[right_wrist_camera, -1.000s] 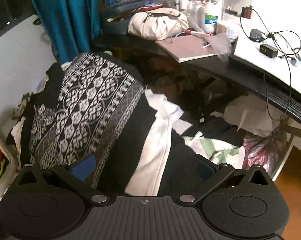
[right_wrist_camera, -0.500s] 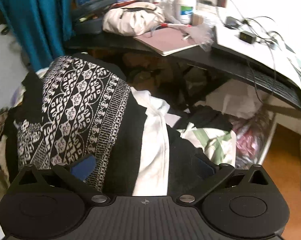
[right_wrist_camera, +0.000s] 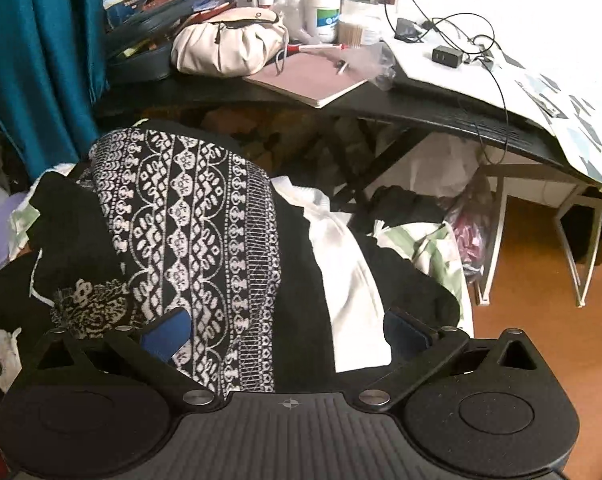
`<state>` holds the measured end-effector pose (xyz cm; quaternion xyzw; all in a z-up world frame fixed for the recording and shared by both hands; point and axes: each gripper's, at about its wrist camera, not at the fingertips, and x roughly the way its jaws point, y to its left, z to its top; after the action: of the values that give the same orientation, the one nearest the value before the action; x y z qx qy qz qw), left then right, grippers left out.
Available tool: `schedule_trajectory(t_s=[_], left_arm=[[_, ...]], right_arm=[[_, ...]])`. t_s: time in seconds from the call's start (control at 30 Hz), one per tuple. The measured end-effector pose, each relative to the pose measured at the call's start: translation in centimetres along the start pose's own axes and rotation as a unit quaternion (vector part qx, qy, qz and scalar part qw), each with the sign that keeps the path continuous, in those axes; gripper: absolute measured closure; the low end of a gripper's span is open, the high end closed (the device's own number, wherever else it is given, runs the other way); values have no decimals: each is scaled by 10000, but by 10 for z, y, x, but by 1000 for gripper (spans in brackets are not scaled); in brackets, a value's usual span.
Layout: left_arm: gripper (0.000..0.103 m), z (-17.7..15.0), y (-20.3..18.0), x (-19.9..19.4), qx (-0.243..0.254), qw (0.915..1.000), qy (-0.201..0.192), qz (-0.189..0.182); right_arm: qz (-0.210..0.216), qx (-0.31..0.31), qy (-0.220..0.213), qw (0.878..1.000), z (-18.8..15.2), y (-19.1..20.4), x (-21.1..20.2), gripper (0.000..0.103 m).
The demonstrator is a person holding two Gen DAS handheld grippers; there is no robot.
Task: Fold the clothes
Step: 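Reach both grippers toward the black-and-white patterned sweater on the clothes pile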
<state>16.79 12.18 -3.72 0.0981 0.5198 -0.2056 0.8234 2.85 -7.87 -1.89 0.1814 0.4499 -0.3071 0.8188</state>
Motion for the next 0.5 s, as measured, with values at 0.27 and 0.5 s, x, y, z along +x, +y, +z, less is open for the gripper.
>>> schedule_trajectory(t_s=[0.27,0.5], left_arm=[[1,0,17,1,174,9992,-112,-349],[1,-4,68,8,-588,9931,-385,-938]], right_arm=[[-194,203,-78,9996,-5,12,-10,1],[-13,-98,-183,9998,0,34,-13,1]])
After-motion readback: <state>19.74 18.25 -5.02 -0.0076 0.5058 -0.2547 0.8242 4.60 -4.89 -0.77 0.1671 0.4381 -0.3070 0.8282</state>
